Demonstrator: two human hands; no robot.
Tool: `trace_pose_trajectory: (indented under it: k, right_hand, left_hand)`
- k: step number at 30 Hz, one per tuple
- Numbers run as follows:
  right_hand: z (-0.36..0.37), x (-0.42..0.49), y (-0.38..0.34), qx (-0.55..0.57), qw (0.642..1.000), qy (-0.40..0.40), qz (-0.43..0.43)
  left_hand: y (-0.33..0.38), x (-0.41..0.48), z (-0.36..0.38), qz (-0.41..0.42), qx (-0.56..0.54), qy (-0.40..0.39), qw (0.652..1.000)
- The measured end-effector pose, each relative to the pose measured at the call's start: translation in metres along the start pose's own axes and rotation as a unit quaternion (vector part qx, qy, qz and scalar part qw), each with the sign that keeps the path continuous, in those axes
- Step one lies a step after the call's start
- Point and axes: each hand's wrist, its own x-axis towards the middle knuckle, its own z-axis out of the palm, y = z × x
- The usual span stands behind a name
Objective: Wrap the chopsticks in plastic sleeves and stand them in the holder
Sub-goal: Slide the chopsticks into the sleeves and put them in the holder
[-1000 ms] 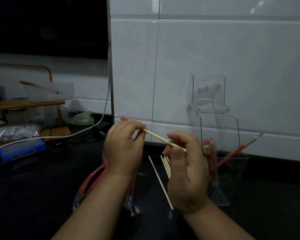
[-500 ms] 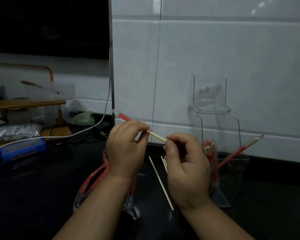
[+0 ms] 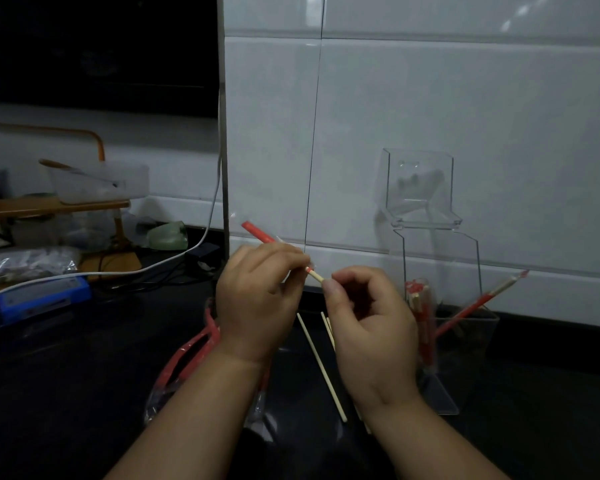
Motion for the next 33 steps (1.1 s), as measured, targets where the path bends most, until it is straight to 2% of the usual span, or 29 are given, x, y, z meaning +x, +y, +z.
trace_pose_trajectory:
  k: [6,21,24,26,28,30,33]
  right_hand:
    - [0.001,0.002,0.0,-0.022,0.998,-0.028,0.044]
    - [0.002,0.004,0.005,-0.013,0.996,-0.005,0.083]
    - [0.001,0.004,0.007,-0.005,0.996,-0.01,0.093]
    - [0.001,0.004,0.009,-0.012,0.995,-0.021,0.098]
    - [0.002,0.002,0.012,-0.026,0.994,-0.025,0.102]
    - [0.003,0.002,0.015,-0.05,0.993,-0.038,0.1]
    - [0.004,0.001,0.017,-0.098,0.988,-0.087,0.084]
  left_hand:
    - [0.0,-0.002,0.003,0.023,0.0,-0.003,1.0]
    - [0.002,-0.003,0.008,0.043,-0.011,0.018,0.999]
    - [0.0,0.0,0.003,-0.025,-0.032,0.052,0.998]
    - [0.001,0.001,0.001,-0.134,-0.082,0.089,0.984]
    - [0.004,0.003,-0.001,-0.252,-0.142,0.13,0.948]
    - [0.005,0.006,-0.003,-0.298,-0.159,0.173,0.925]
    - [0.004,0.009,-0.004,-0.339,-0.175,0.184,0.906]
